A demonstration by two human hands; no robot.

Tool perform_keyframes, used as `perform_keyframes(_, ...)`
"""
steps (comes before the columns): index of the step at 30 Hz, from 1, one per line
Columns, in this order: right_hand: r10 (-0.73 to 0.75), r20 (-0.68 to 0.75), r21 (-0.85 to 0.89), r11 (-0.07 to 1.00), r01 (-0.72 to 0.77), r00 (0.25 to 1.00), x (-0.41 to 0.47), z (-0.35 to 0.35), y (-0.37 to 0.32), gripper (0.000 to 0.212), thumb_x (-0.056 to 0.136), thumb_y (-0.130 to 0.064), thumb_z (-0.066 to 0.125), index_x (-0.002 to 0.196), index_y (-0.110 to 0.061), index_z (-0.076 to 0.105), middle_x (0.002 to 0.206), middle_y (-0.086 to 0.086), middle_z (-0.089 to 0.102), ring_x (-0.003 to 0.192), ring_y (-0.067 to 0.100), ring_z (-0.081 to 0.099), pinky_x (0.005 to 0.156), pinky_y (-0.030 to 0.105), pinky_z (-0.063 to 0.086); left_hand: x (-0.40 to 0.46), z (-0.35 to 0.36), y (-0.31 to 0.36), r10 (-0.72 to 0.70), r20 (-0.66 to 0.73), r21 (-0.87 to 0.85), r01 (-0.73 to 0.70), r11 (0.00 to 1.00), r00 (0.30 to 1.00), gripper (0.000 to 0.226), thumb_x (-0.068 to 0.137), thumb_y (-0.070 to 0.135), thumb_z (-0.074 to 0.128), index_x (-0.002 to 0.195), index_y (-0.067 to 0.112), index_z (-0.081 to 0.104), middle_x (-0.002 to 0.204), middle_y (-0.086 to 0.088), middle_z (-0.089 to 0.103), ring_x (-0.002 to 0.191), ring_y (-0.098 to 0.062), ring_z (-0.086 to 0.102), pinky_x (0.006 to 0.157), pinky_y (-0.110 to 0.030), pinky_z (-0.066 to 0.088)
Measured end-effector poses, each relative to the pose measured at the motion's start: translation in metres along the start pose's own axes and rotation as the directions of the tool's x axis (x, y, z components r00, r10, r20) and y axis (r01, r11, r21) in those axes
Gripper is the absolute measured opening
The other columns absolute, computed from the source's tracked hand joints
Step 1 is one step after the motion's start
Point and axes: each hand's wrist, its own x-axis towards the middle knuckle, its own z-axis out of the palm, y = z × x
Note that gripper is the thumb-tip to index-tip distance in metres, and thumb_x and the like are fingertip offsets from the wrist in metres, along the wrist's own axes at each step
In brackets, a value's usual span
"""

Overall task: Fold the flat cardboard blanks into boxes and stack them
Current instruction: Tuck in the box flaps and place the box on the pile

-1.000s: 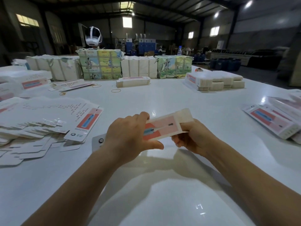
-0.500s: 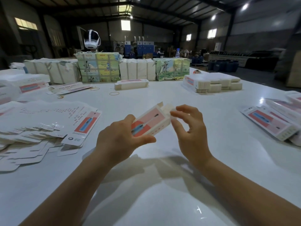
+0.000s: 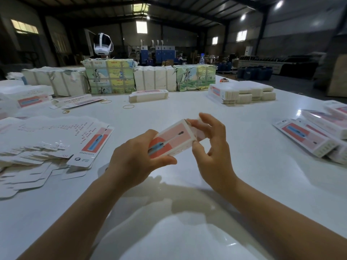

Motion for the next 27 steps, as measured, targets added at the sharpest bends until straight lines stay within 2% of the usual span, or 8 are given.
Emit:
perform_keyframes(3,0.025,0.031,-0.071,0.997,-0.022,0.999,-0.004,0.009,-0.003,0.050,0.088,-0.016,0.040,0.125,-0.048,0.027,0.123,-0.031,0.040,0.128,0.019,0.043,0.104,0.046,0.043,0.000,0.006,0.001,-0.022,-0.045,0.063,0.025,0.998,0.999,0.070,0.060,0.076,0.046,0.114,0.032,0.045,0.118,0.006,0.060,0.072,-0.013,0.058,0.064,-0.020,0.052)
perform_keyframes(10,0.110,0.050,-0.053,0.993,-0.108,0.993,-0.001,0.005,-0.001,0.048,0.085,-0.036,0.047,0.125,-0.052,0.026,0.140,-0.010,0.033,0.133,0.007,0.035,0.109,0.030,0.037,0.000,0.011,-0.003,-0.005,-0.114,0.154,0.023,0.988,0.994,0.074,0.063,0.076,0.043,0.118,0.026,0.050,0.113,0.003,0.063,0.072,-0.012,0.054,0.063,-0.023,0.050)
perform_keyframes(13,0.296,-0.004,0.015,0.955,-0.296,0.955,0.008,0.001,0.003,0.083,0.074,-0.041,0.070,0.139,-0.045,0.018,0.149,-0.011,0.026,0.134,0.002,0.029,0.110,0.017,0.026,0.000,0.010,-0.004,0.022,-0.125,0.150,-0.003,0.989,0.992,0.074,0.064,0.076,0.042,0.117,0.024,0.051,0.108,0.003,0.063,0.071,-0.011,0.054,0.061,-0.024,0.049)
perform_keyframes(15,0.523,0.159,0.373,0.754,-0.541,0.838,0.013,-0.002,0.005,0.096,0.067,-0.021,0.081,0.143,-0.030,0.024,0.141,0.006,0.044,0.128,0.021,0.046,0.110,0.038,0.035,-0.001,0.010,-0.003,0.041,-0.115,0.177,-0.020,0.984,0.993,0.074,0.065,0.076,0.043,0.117,0.024,0.052,0.108,0.002,0.064,0.071,-0.011,0.054,0.060,-0.023,0.048)
perform_keyframes(17,0.588,0.298,0.577,0.516,-0.633,0.752,0.016,-0.003,0.006,0.060,0.074,-0.002,0.071,0.127,-0.011,0.046,0.116,0.018,0.061,0.107,0.032,0.063,0.095,0.044,0.051,-0.001,0.010,-0.003,0.045,-0.095,0.236,-0.021,0.971,0.995,0.076,0.064,0.076,0.041,0.118,0.024,0.052,0.108,0.002,0.064,0.070,-0.011,0.053,0.059,-0.022,0.046)
perform_keyframes(19,0.564,0.251,0.496,0.623,-0.605,0.787,0.014,-0.001,0.007,0.027,0.084,0.000,0.064,0.108,-0.009,0.058,0.103,0.016,0.067,0.098,0.030,0.067,0.086,0.037,0.057,-0.002,0.010,-0.003,0.043,-0.077,0.286,-0.019,0.958,0.996,0.077,0.064,0.077,0.038,0.118,0.024,0.051,0.108,0.003,0.064,0.069,-0.012,0.054,0.059,-0.022,0.048)
perform_keyframes(22,0.273,0.093,0.008,0.961,-0.275,0.957,0.003,0.002,0.007,0.018,0.094,-0.013,0.056,0.110,-0.016,0.062,0.092,0.000,0.069,0.082,0.013,0.065,0.075,0.019,0.054,-0.002,0.012,0.000,0.052,-0.086,0.339,-0.020,0.941,0.995,0.075,0.065,0.078,0.036,0.115,0.023,0.051,0.105,0.003,0.064,0.067,-0.012,0.053,0.058,-0.021,0.046)
perform_keyframes(27,0.005,0.141,-0.363,0.931,0.047,0.990,-0.006,0.008,0.006,0.036,0.098,-0.022,0.047,0.134,-0.015,0.052,0.101,-0.012,0.058,0.082,0.002,0.053,0.072,-0.001,0.038,-0.003,0.011,0.003,0.068,-0.109,0.394,-0.020,0.919,0.992,0.074,0.066,0.075,0.034,0.112,0.019,0.053,0.100,-0.001,0.066,0.070,-0.017,0.060,0.056,-0.025,0.044)
